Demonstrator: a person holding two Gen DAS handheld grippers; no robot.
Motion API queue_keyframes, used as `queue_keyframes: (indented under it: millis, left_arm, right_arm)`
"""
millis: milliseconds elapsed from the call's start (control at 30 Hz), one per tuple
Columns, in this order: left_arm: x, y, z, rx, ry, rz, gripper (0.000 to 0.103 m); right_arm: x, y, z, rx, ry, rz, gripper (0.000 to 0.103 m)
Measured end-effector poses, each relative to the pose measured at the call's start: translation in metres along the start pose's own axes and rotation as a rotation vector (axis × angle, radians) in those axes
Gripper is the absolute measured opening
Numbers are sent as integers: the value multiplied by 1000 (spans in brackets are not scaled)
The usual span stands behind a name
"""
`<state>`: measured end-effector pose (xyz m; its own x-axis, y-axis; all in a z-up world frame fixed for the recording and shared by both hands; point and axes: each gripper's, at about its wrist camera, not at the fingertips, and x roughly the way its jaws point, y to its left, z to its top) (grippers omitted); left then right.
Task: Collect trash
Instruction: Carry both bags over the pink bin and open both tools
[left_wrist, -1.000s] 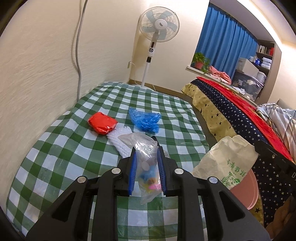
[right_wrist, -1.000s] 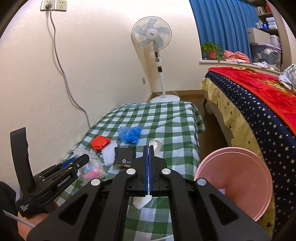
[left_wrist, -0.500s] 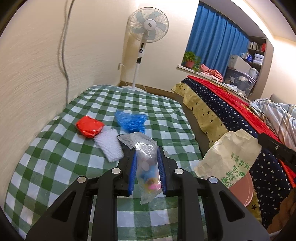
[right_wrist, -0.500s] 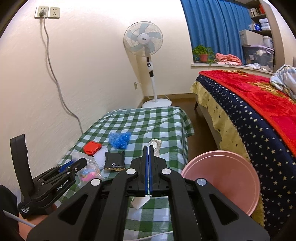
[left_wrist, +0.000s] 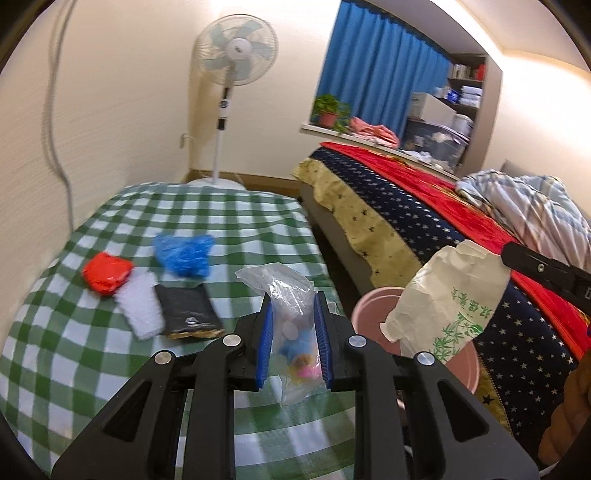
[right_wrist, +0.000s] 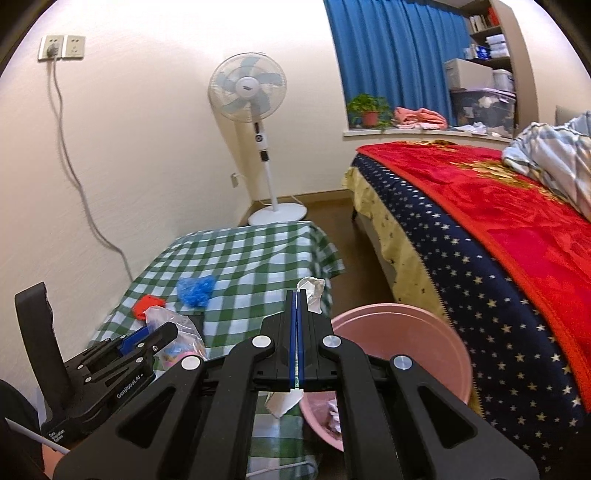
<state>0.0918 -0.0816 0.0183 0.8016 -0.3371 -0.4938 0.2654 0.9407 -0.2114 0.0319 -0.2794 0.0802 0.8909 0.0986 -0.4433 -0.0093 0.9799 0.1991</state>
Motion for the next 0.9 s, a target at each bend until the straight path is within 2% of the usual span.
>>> queue_keyframes:
  millis: [267, 600, 900]
  left_arm:
    - [16, -35, 0, 64, 1, -81, 21]
    - [43, -77, -9, 141, 41, -183, 21]
    - [68, -98, -19, 154, 95, -220, 21]
  right_arm:
    - [-6, -30, -2, 46, -4, -82, 0]
    - [-8, -58, -6, 84, -3, -179, 0]
    - [-1, -73, -9, 106, 7, -223, 0]
